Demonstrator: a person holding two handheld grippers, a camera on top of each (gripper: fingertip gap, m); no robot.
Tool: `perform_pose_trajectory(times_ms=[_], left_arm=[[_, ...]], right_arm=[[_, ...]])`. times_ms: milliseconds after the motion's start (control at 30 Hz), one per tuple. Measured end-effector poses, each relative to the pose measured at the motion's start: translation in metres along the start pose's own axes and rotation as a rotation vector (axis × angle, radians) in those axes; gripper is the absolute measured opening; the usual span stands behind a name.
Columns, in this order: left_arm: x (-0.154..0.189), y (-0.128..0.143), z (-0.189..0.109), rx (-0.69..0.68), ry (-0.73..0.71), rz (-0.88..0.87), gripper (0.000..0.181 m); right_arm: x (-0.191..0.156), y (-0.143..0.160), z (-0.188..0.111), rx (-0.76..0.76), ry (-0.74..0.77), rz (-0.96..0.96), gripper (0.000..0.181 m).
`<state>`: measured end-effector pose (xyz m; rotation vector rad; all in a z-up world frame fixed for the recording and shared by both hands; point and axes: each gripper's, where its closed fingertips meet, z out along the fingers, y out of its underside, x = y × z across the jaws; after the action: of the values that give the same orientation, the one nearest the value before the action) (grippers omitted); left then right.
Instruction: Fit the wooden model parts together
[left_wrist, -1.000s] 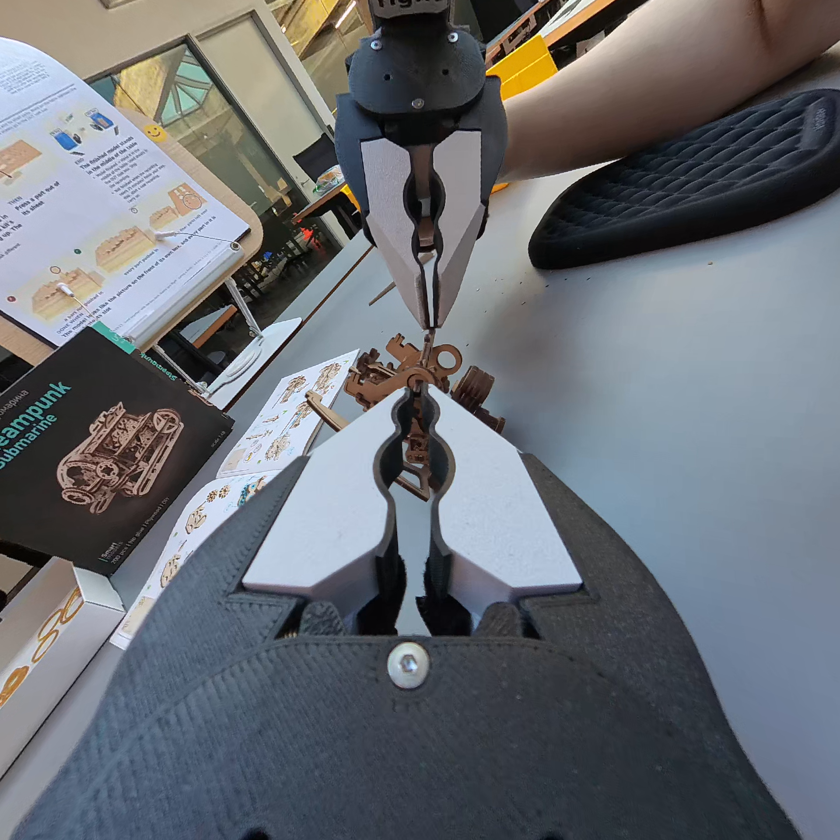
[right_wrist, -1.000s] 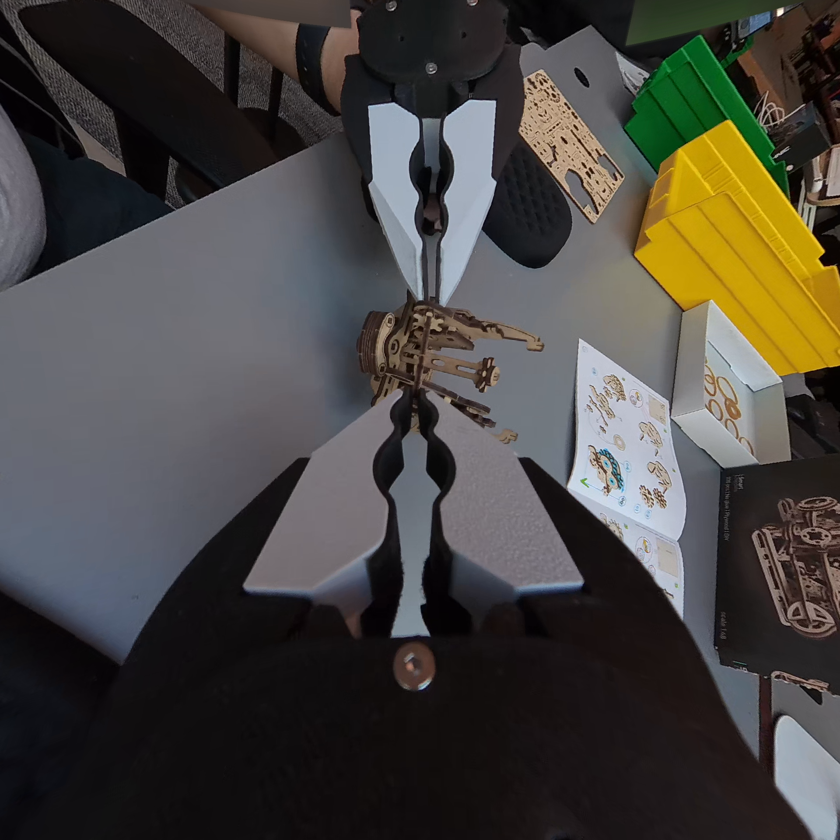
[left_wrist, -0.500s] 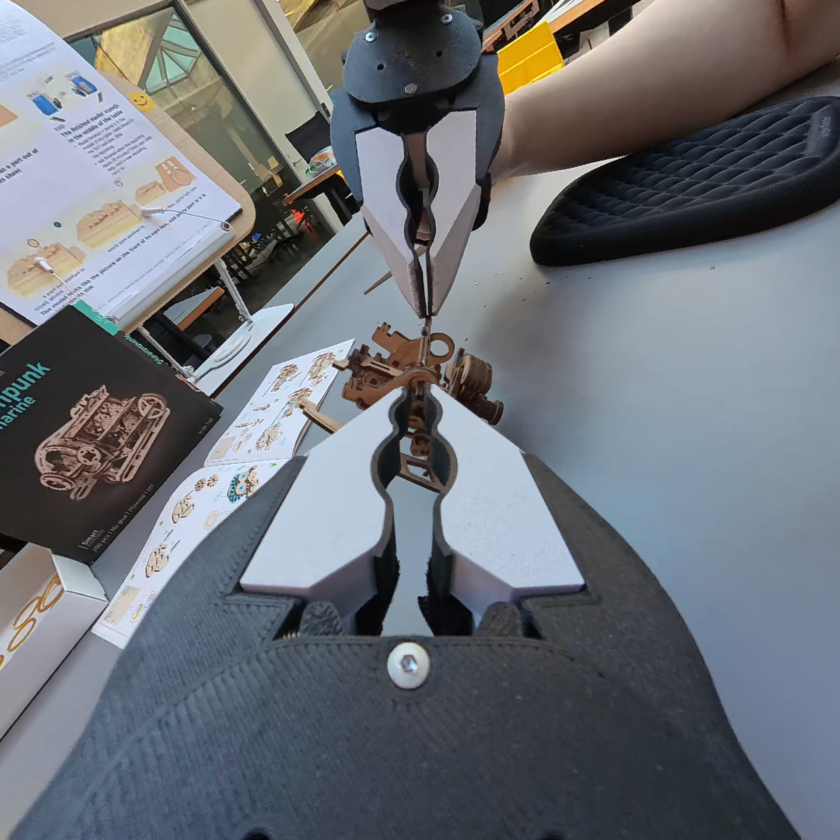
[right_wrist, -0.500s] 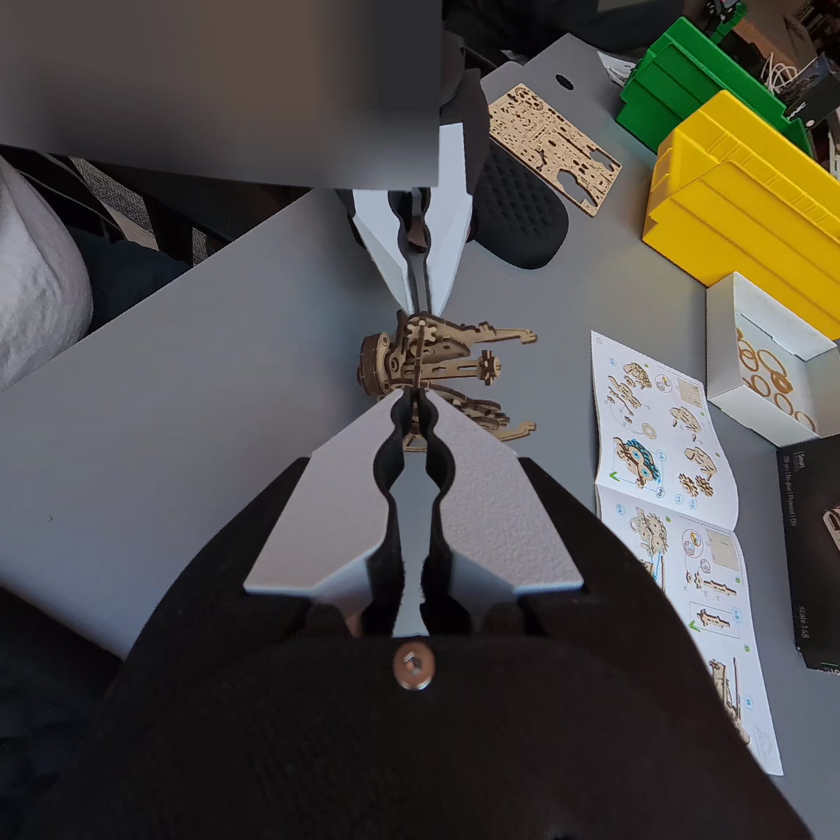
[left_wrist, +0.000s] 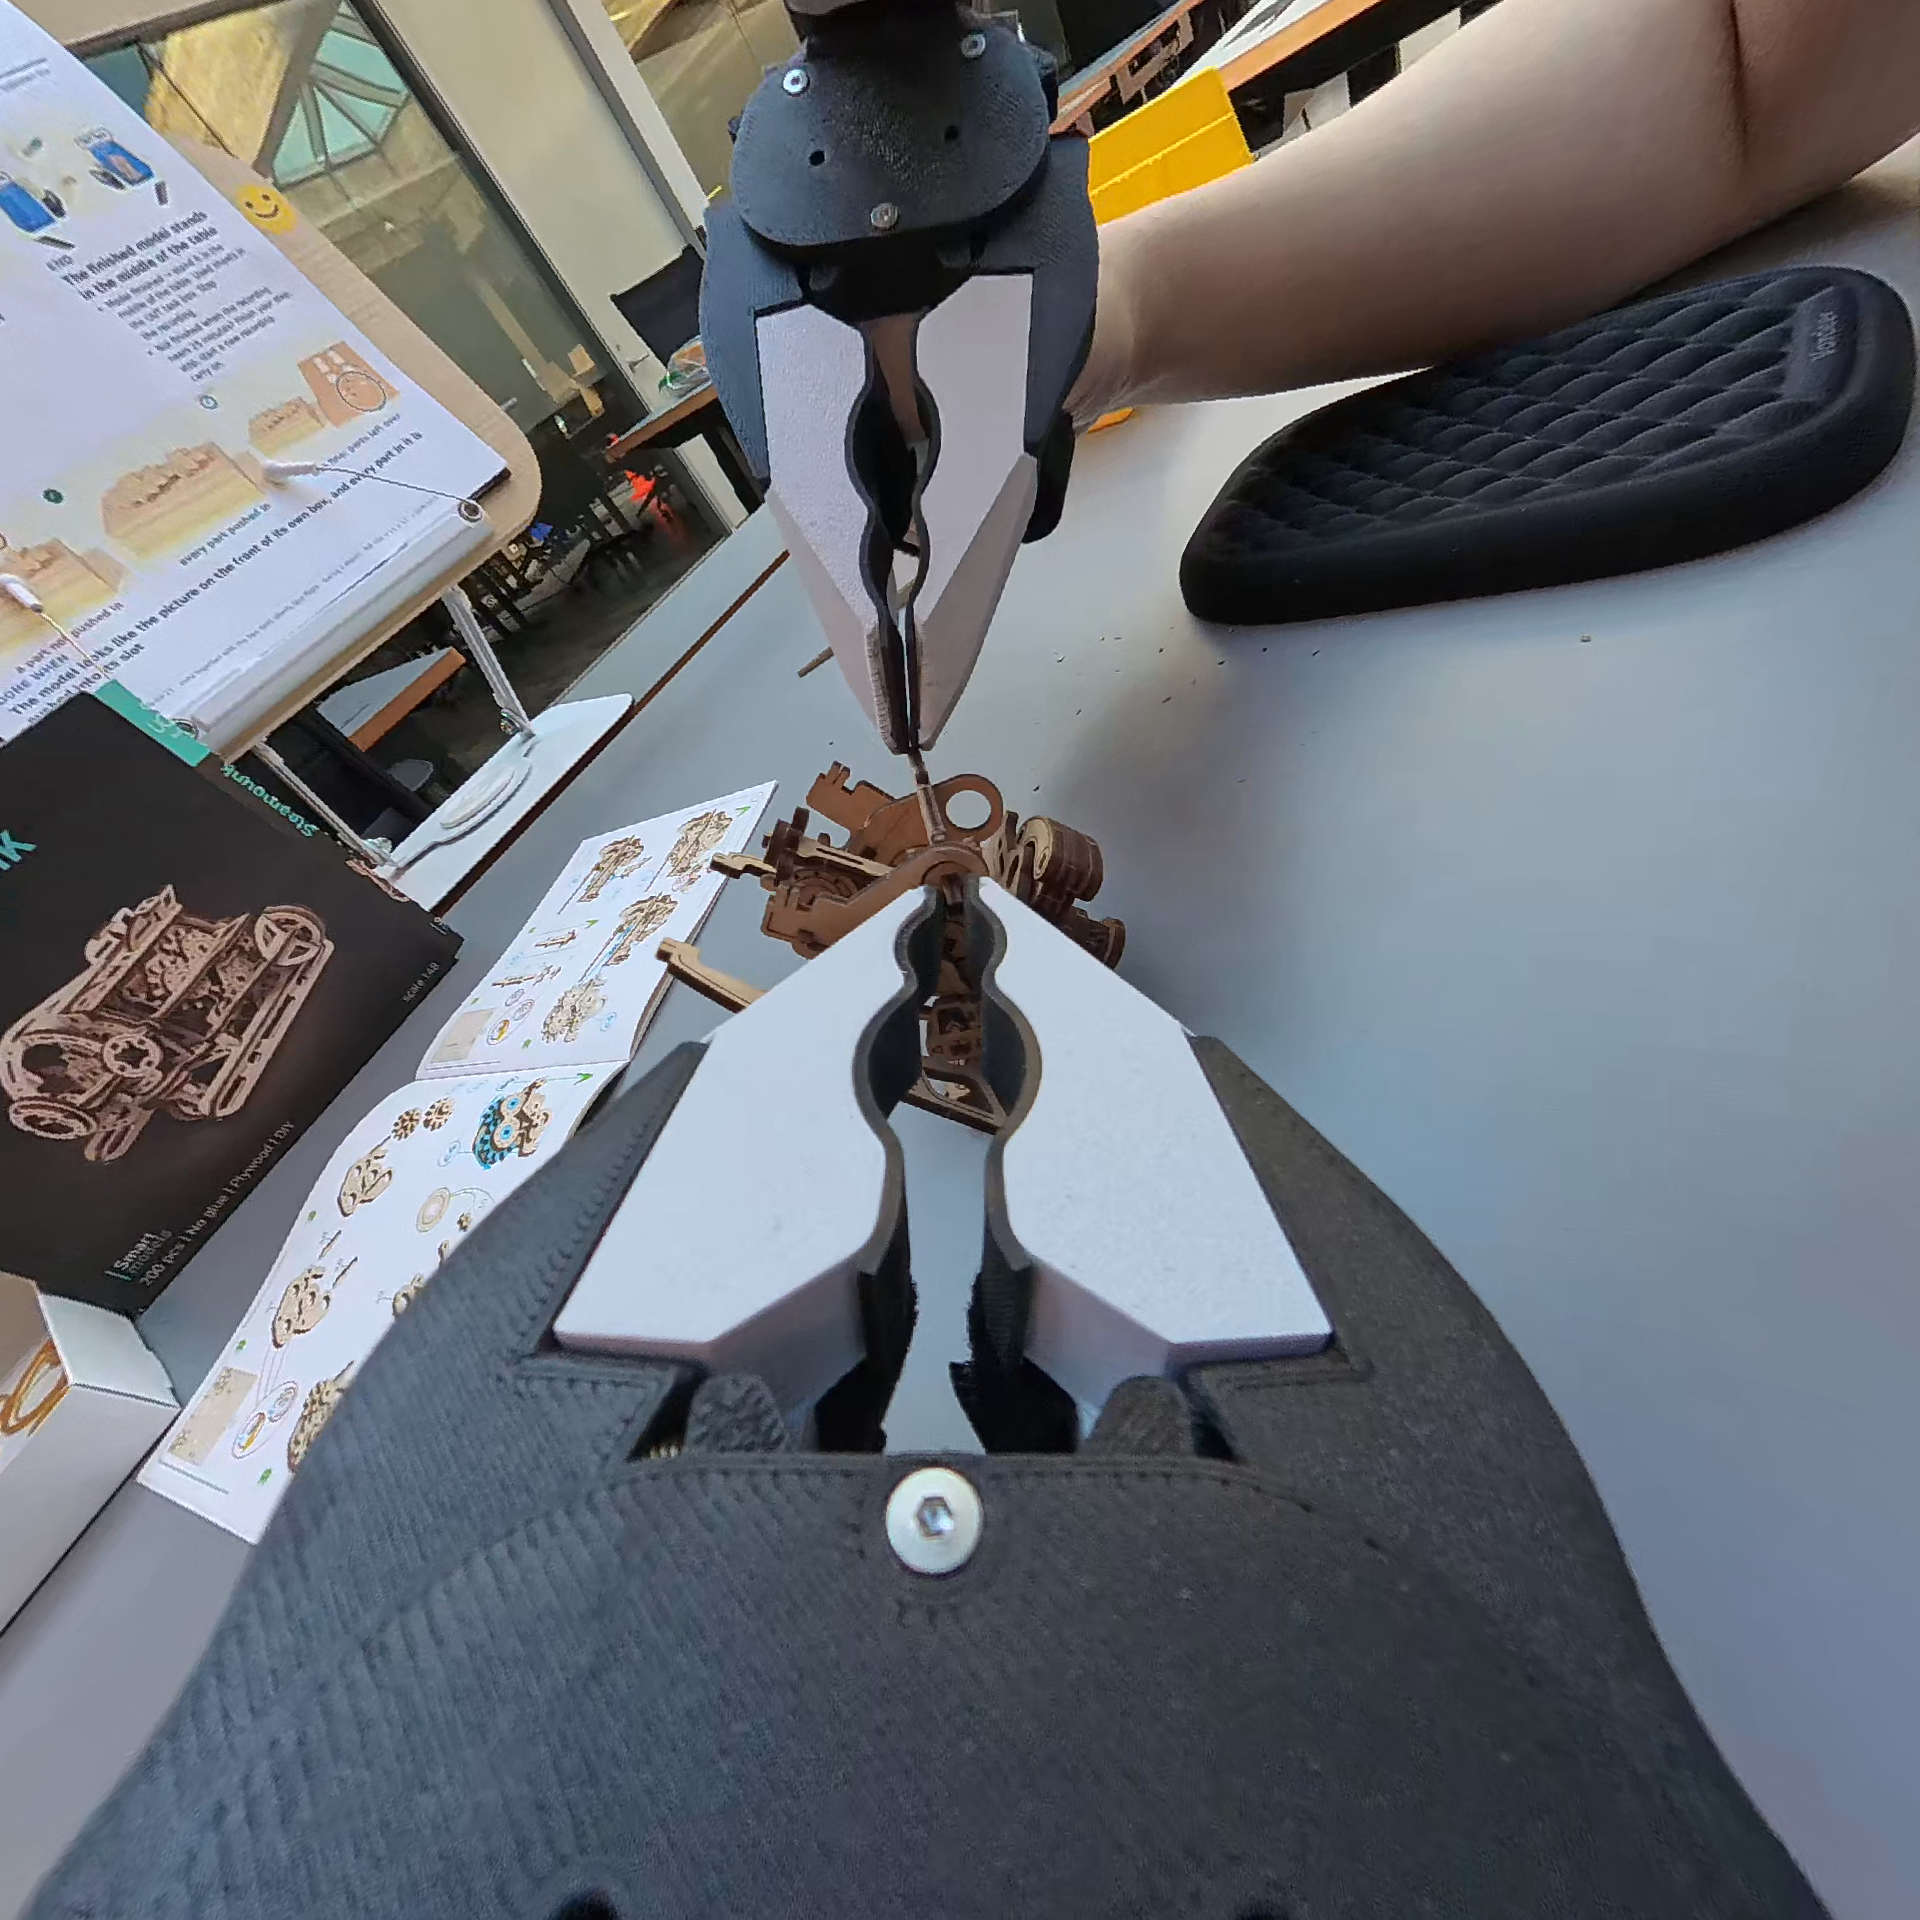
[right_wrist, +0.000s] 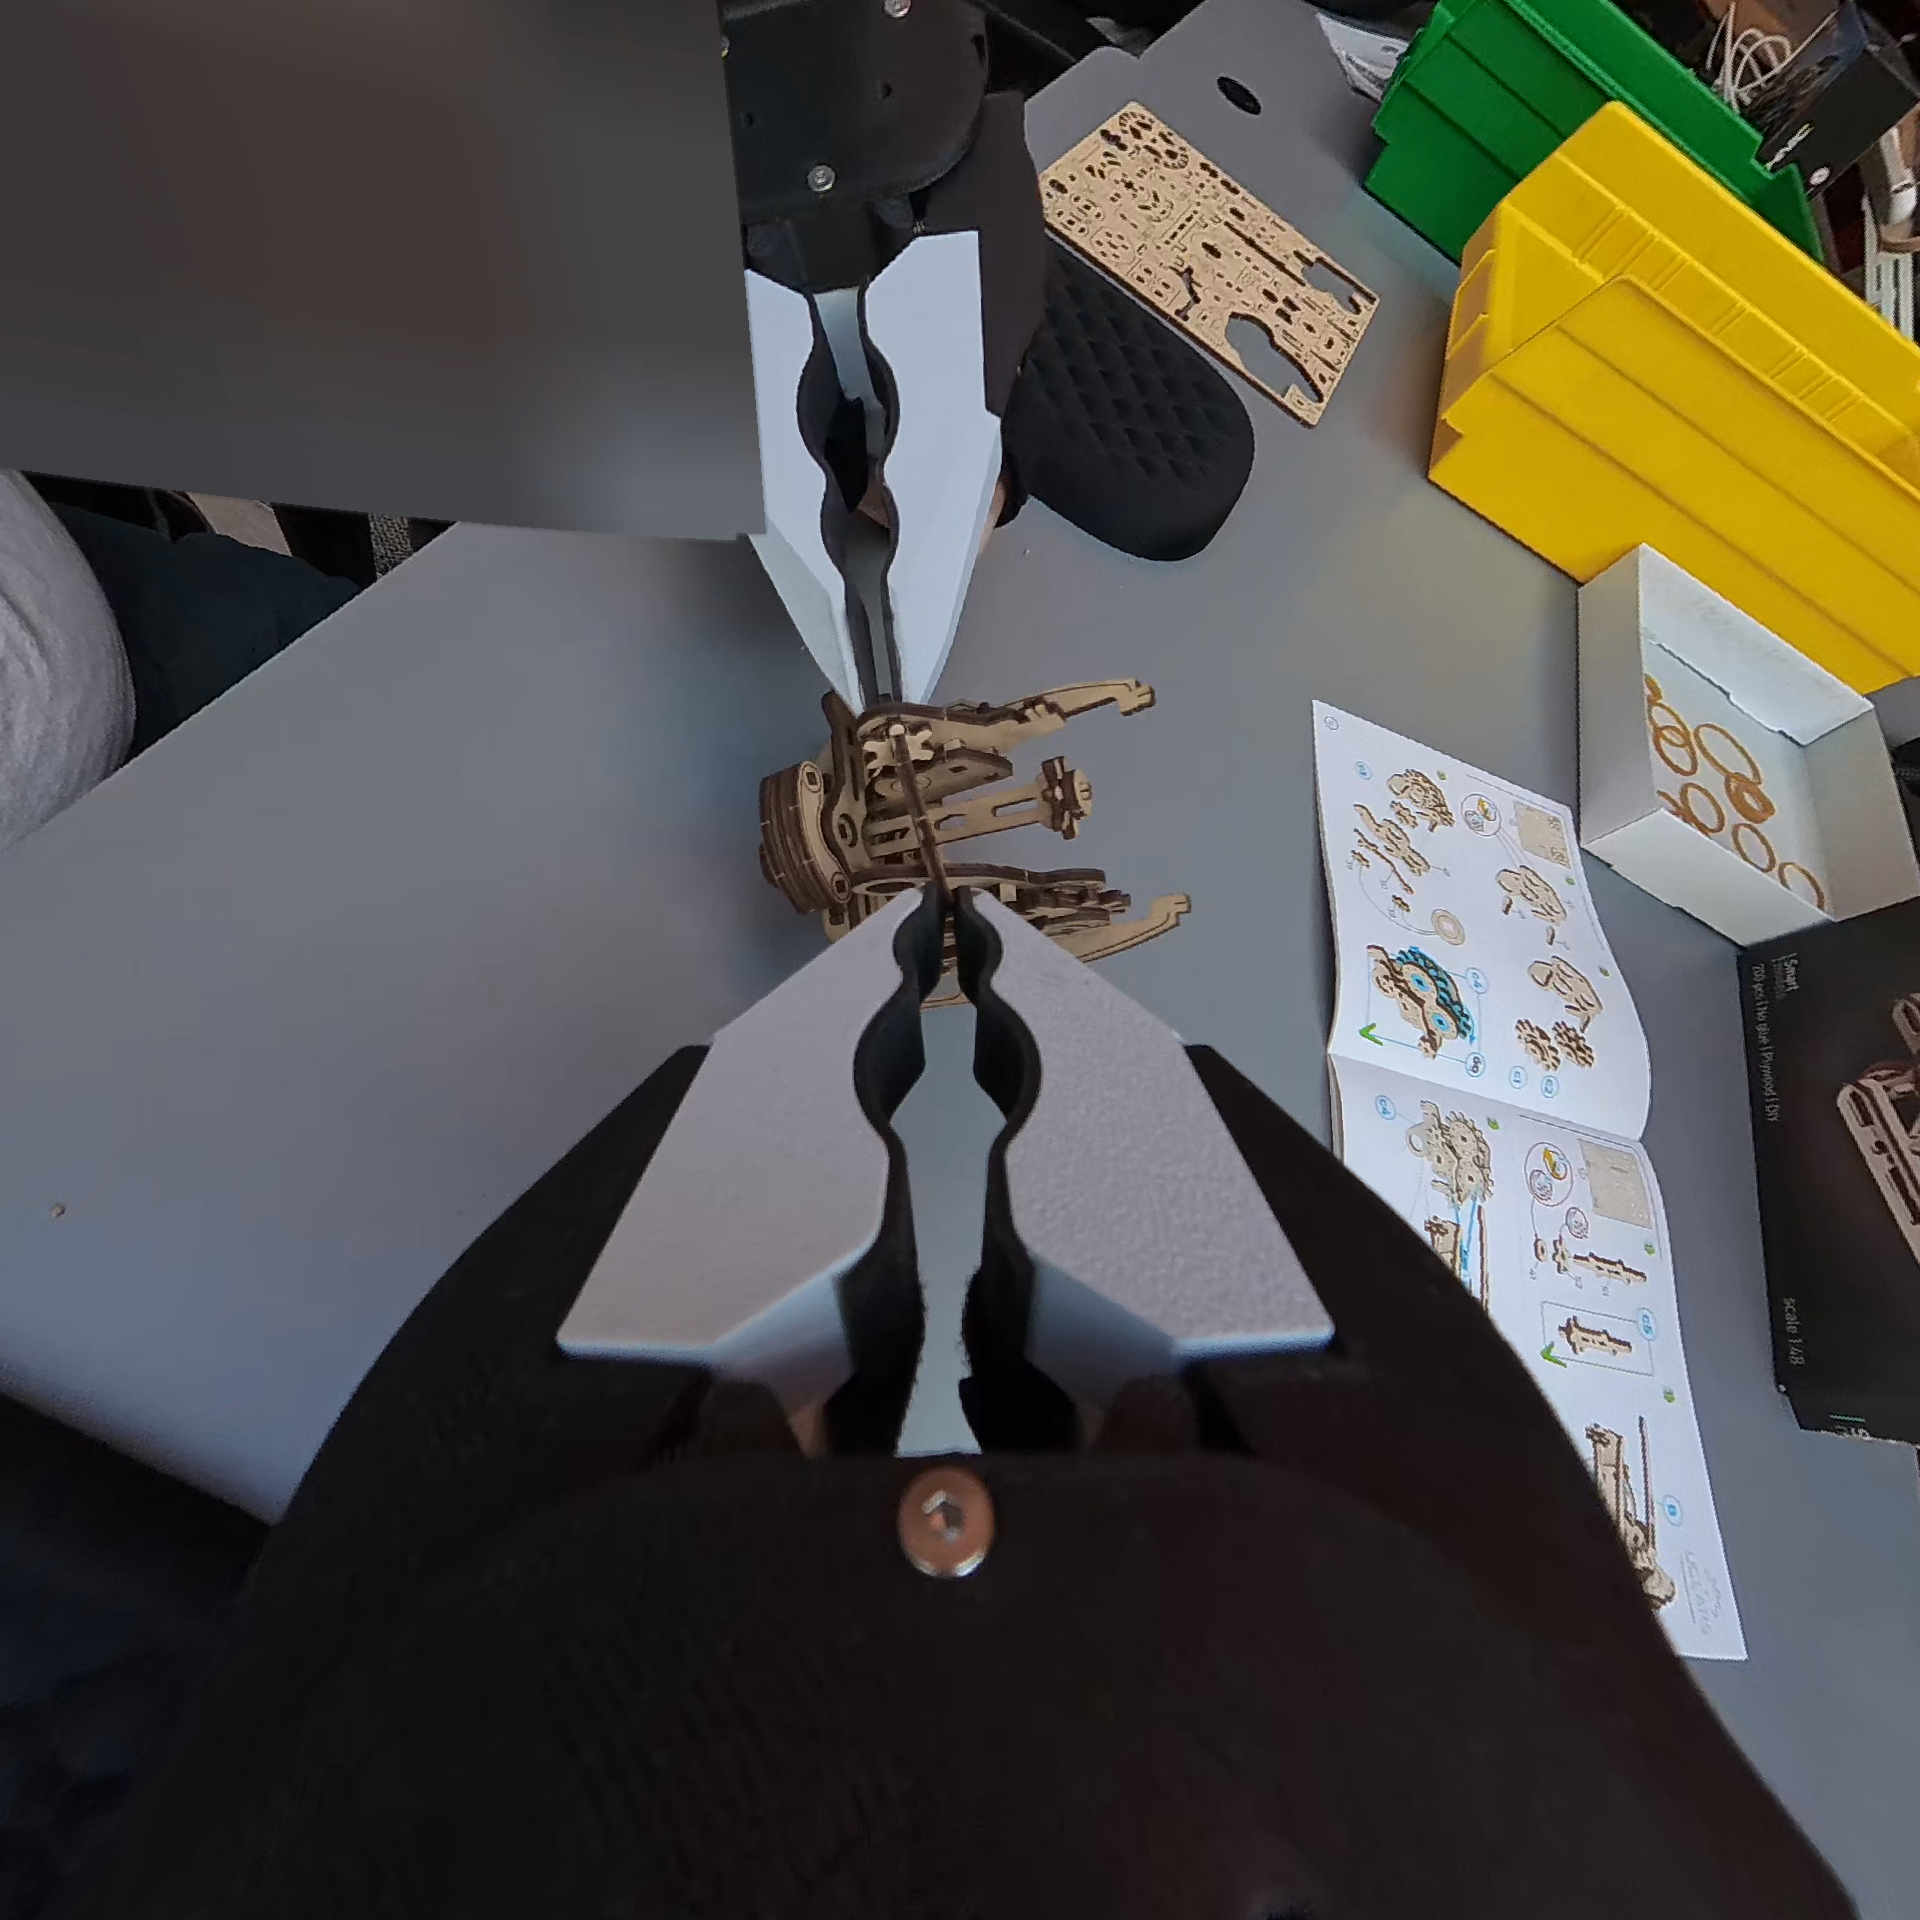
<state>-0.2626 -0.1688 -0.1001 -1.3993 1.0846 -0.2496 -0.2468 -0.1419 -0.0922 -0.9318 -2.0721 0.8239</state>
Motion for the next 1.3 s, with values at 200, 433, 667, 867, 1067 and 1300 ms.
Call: perform_pose_trajectory(times_ms=[200, 433, 667, 867, 1067, 1300], left_arm=[[-0.009, 0.003, -0.002, -0.017, -0.042, -0.038, 0.0], [-0.012, 0.004, -0.001, -0.034, -0.104, -0.014, 0.0], [-0.018, 0.007, 0.0, -0.064, -0.169, -0.021, 0.0], [-0.023, 0.008, -0.001, -0.073, -0.192, -0.052, 0.0], [-0.026, 0.008, -0.001, -0.081, -0.213, -0.081, 0.0], [-0.026, 0.01, 0.001, -0.097, -0.225, -0.08, 0.0]], right_arm=[[0.009, -0.008, -0.003, 0.04, 0.038, 0.106, 0.004], [0.01, 0.004, -0.009, 0.033, 0.164, 0.649, 0.021], [0.008, 0.011, 0.01, 0.075, 0.259, 0.903, 0.026], [0.013, 0.02, 0.015, 0.089, 0.286, 1.001, 0.017], [0.018, 0.015, 0.018, 0.133, 0.33, 1.016, 0.015], [0.021, 0.015, 0.021, 0.14, 0.36, 0.99, 0.001]])
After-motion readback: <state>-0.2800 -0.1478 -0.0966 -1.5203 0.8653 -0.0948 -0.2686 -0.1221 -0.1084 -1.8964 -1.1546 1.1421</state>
